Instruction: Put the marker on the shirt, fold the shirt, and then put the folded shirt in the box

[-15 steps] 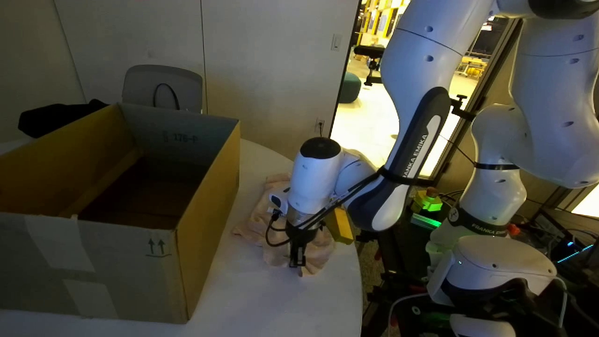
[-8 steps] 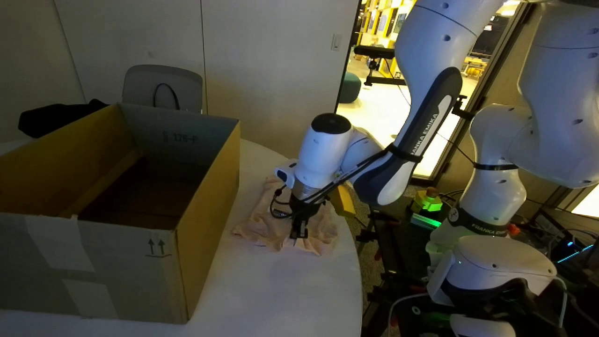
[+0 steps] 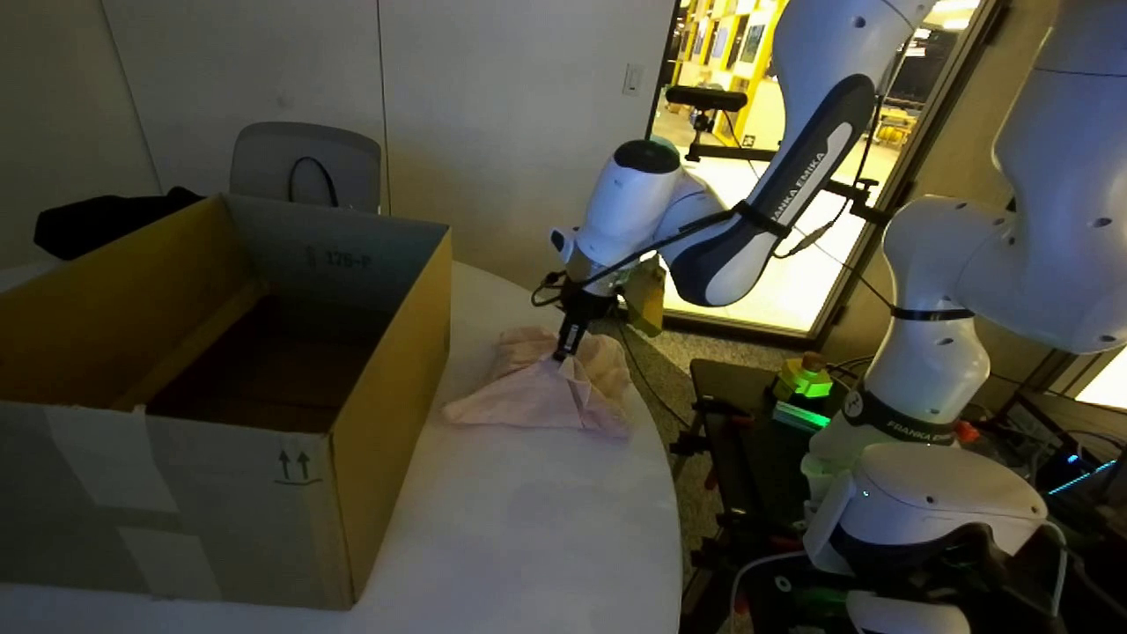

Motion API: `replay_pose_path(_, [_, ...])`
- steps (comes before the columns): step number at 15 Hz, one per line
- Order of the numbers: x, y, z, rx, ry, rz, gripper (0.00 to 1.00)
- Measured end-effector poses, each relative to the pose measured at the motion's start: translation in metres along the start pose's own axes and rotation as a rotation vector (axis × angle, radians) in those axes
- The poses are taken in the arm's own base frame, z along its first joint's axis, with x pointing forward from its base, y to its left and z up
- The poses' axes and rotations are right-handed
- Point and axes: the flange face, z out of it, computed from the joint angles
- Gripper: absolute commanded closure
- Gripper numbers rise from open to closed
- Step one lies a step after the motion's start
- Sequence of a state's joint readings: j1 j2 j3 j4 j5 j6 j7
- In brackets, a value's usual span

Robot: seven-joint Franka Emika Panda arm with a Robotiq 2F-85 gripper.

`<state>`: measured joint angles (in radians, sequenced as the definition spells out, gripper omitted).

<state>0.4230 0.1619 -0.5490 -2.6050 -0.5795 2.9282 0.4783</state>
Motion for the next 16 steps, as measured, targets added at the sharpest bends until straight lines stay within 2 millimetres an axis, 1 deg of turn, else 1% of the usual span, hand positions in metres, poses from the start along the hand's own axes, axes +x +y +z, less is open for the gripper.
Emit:
replay_pose_path(2, [-0.003,0.031,0.005,-0.025,-0.017,0.097,0.99])
replay_pose_path(4, [-0.009,0.052,0.011,-0.055,-0.039,0.160,0.99])
replay_pose_path(5, [-0.013,0.059,0.014,-0.070,-0.054,0.182,0.99])
replay_pose_path(6, [-0.016,0.063,0.016,-0.084,-0.068,0.195,0.91])
replay_pose_path(7, [-0.020,0.066,0.019,-0.098,-0.084,0.203,0.70])
replay_pose_path(9, [-0.028,0.067,0.023,-0.116,-0.117,0.212,0.56])
replay_pose_path(10, [-0.031,0.067,0.025,-0.120,-0.130,0.211,0.47])
replay_pose_path(12, [-0.036,0.066,0.027,-0.123,-0.146,0.210,0.34])
replay_pose_path(13, [-0.038,0.066,0.028,-0.123,-0.151,0.212,0.25])
replay_pose_path(15, [-0.040,0.069,0.029,-0.123,-0.156,0.225,0.12])
replay_pose_path(16, [-0.040,0.073,0.030,-0.122,-0.159,0.235,0.03])
